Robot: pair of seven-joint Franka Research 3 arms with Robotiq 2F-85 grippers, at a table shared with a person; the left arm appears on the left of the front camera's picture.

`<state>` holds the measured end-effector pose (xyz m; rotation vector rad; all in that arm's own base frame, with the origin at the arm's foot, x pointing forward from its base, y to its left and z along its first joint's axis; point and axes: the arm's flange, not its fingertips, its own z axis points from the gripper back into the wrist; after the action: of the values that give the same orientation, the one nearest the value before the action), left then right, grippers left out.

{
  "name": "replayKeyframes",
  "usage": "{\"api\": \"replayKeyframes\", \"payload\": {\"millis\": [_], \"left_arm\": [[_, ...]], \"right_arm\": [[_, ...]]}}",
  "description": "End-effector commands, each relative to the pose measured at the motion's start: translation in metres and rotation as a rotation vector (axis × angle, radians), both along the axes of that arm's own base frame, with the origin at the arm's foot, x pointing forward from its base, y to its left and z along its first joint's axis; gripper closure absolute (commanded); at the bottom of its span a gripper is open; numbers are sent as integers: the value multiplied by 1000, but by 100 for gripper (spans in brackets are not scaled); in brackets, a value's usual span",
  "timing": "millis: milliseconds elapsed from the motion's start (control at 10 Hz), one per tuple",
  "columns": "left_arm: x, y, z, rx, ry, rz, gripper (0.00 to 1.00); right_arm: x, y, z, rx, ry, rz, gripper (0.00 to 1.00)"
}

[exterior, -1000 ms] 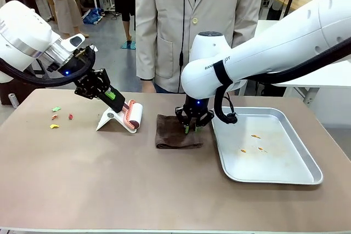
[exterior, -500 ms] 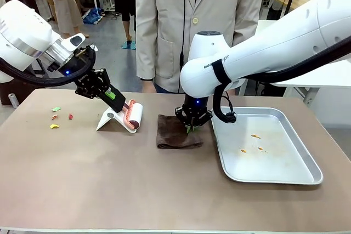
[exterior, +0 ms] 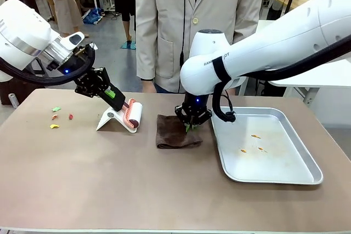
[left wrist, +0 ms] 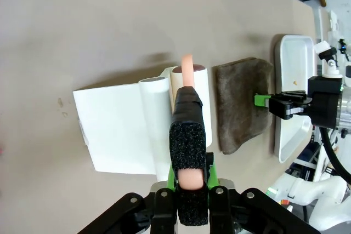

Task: Clean the surface of the table.
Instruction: Hold the Lint Roller with your left hand and the towel with your right hand.

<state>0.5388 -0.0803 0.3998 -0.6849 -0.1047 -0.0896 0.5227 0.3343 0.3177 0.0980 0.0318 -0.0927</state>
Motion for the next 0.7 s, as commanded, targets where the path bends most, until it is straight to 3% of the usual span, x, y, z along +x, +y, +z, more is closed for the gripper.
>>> {"api": "replayKeyframes", "payload": {"millis": [0, 300, 600], "left_arm": [[-17, 4, 22, -75, -86, -4, 100], [-37, 14, 47, -172, -163, -9, 100], [-59, 43, 65, -313, -178, -36, 100]], "right_arm": [[-6, -24, 23, 142, 6, 7, 100], [-17, -60, 52, 339, 26, -22, 100], [-41, -98, 81, 546, 18, -5, 100]]}}
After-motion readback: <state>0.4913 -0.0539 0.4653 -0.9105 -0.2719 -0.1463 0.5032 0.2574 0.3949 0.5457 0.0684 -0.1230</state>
